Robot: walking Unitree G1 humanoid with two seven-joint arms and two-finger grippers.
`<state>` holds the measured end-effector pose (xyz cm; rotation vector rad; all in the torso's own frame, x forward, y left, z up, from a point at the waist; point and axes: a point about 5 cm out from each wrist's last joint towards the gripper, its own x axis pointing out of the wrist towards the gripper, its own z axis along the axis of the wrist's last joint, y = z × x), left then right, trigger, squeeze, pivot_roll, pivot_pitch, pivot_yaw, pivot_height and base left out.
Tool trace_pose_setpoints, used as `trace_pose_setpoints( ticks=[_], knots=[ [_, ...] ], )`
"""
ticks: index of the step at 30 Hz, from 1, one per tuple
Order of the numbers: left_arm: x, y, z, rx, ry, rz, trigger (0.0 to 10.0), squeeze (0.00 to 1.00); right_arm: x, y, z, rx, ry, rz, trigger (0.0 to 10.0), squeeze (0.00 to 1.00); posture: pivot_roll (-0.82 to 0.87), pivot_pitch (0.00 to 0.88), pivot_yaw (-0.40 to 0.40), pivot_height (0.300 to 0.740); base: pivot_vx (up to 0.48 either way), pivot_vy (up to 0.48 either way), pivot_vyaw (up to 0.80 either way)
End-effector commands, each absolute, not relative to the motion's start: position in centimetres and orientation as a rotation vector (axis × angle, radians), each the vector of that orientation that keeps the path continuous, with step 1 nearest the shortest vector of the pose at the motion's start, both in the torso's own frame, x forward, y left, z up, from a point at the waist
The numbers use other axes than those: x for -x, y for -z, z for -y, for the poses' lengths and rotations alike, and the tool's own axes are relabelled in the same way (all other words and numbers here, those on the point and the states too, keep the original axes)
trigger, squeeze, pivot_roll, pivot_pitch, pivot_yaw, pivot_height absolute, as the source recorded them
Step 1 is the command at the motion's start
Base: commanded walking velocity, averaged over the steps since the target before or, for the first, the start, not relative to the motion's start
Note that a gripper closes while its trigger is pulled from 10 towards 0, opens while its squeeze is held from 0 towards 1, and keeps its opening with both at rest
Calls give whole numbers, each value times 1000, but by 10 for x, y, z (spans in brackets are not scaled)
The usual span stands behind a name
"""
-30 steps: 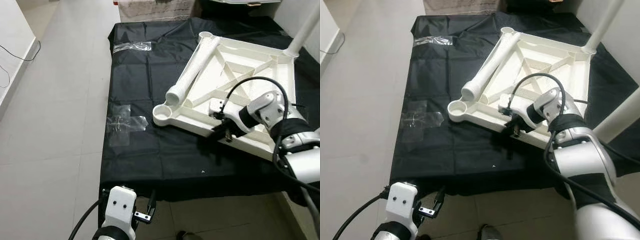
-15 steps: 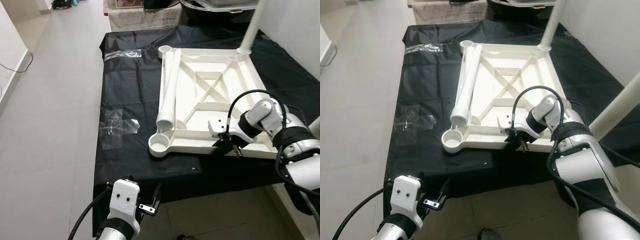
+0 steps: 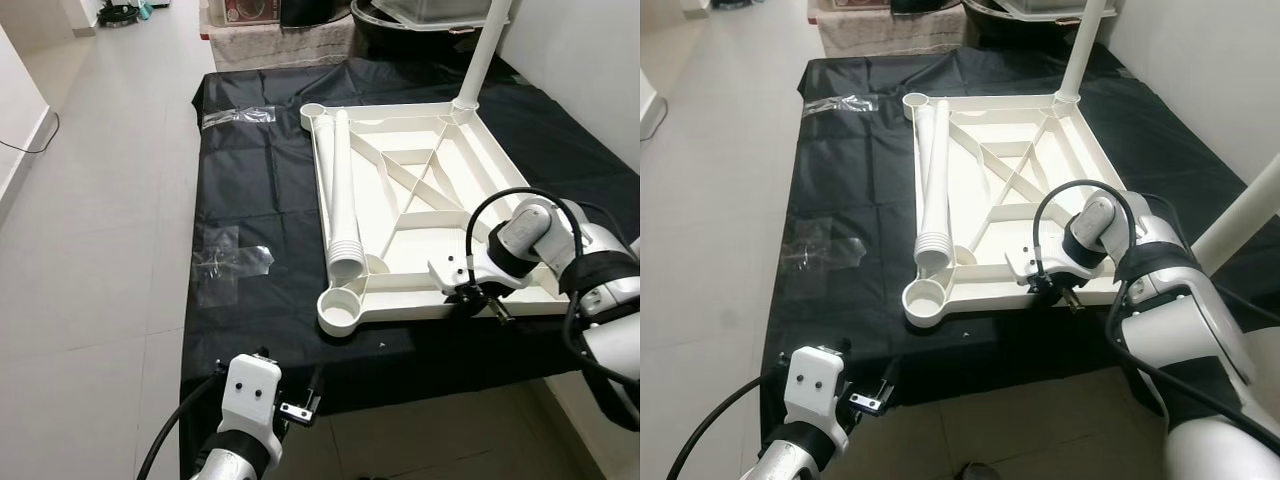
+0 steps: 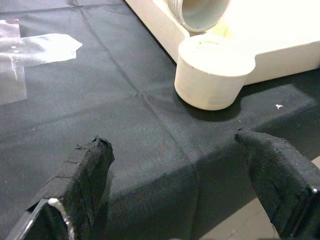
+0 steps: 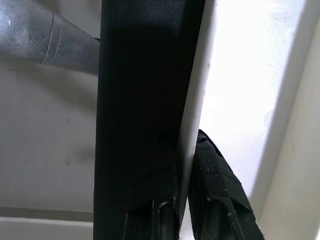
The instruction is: Building children table
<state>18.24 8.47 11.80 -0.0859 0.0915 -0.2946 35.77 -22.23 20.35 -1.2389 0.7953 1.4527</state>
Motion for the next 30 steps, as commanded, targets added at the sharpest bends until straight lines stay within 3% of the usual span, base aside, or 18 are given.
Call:
trace_pose_setpoints(
  ticks=[1,3,4,6,8,14,15,16,21,30],
  knots=[
    [-181,-114,-85,94,289,-109,10000,0,-356,-191,216,1324,-1509,-843,3804,0,-56,139,-20,740,0,0,0],
    [-181,-114,-85,95,289,-109,10000,0,-356,-191,217,1345,-1500,-845,3804,0,-56,139,-20,740,0,0,0],
    [-181,-114,-85,95,288,-109,10000,0,-356,-189,218,1372,-1482,-842,10000,0,-56,139,-20,740,0,0,0],
    [-182,-114,-85,95,288,-109,10000,0,-357,-188,220,1379,-1462,-854,10000,0,-56,139,-20,740,0,0,0],
    [-183,-114,-85,96,288,-109,10000,0,-358,-190,222,1364,-1437,-857,10000,1000,-57,138,-19,740,0,0,0],
    [-184,-113,-85,96,288,-107,10000,0,-361,-203,226,1341,-1392,-819,10000,1000,-62,130,-16,740,0,0,0],
    [-185,-112,-85,95,288,-108,10000,0,-363,-209,227,1342,-1366,-799,10000,776,-64,127,-15,740,0,0,0],
    [-185,-112,-85,95,289,-108,10000,0,-363,-214,228,1338,-1353,-791,10000,0,-64,127,-15,740,0,0,0],
    [-187,-110,-85,95,289,-108,10000,0,-368,-236,229,1285,-1299,-715,10000,0,-68,122,-11,740,0,0,0],
    [-191,-108,-88,89,291,-107,10000,0,-380,-287,222,782,-1124,-451,10000,0,-74,104,-10,740,0,0,0]
  ],
)
